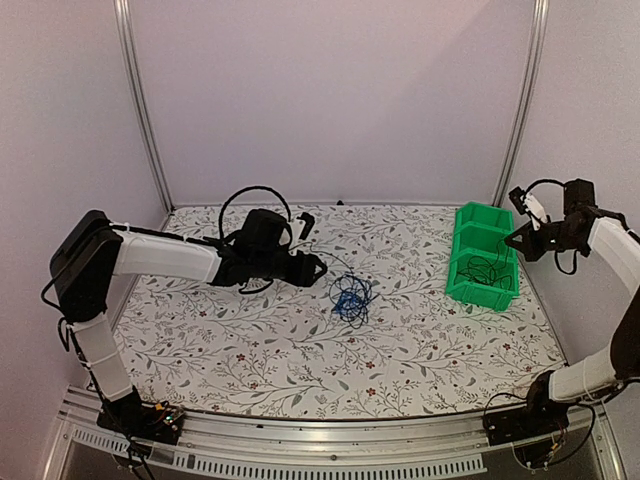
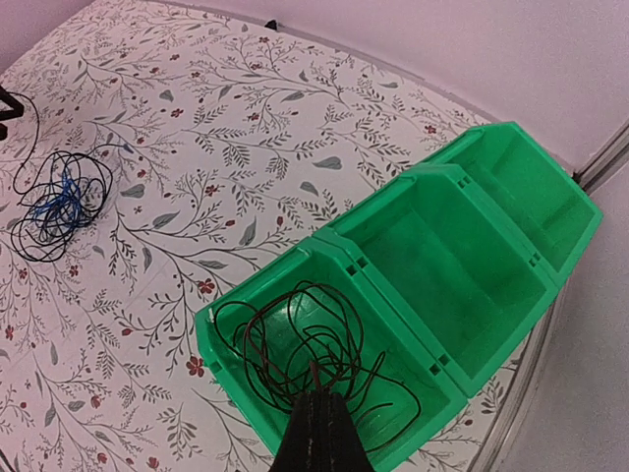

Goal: Untangle the cables

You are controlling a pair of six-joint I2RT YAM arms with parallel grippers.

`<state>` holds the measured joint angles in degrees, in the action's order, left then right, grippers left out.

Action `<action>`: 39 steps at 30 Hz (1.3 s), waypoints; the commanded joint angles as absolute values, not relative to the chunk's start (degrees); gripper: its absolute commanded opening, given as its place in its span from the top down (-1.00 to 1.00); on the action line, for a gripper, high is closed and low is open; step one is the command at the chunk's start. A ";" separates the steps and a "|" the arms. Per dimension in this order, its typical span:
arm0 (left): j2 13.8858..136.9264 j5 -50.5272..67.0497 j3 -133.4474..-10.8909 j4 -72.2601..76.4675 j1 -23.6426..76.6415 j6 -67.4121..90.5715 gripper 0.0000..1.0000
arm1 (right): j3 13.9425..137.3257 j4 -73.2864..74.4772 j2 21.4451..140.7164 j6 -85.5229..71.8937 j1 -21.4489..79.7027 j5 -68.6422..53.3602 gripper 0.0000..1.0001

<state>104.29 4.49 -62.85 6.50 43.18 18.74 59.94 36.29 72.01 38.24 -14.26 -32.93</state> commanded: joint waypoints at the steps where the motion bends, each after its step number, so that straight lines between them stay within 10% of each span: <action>1: 104.20 4.58 -62.75 6.45 42.59 18.77 -0.17 | 59.62 39.56 78.27 38.99 -14.28 -36.44 1.00; 28: 102.93 3.96 -65.48 4.39 42.60 18.05 -0.17 | 68.04 40.98 101.96 28.63 -9.40 -24.08 1.00; 39: 99.12 5.07 -65.48 4.27 41.19 19.71 -0.21 | 79.02 60.18 91.22 33.14 -9.34 -22.75 0.23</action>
<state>101.45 4.08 -64.40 4.67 42.72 18.61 74.17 51.79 95.59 30.94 -9.65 -23.44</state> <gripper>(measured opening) 0.603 0.358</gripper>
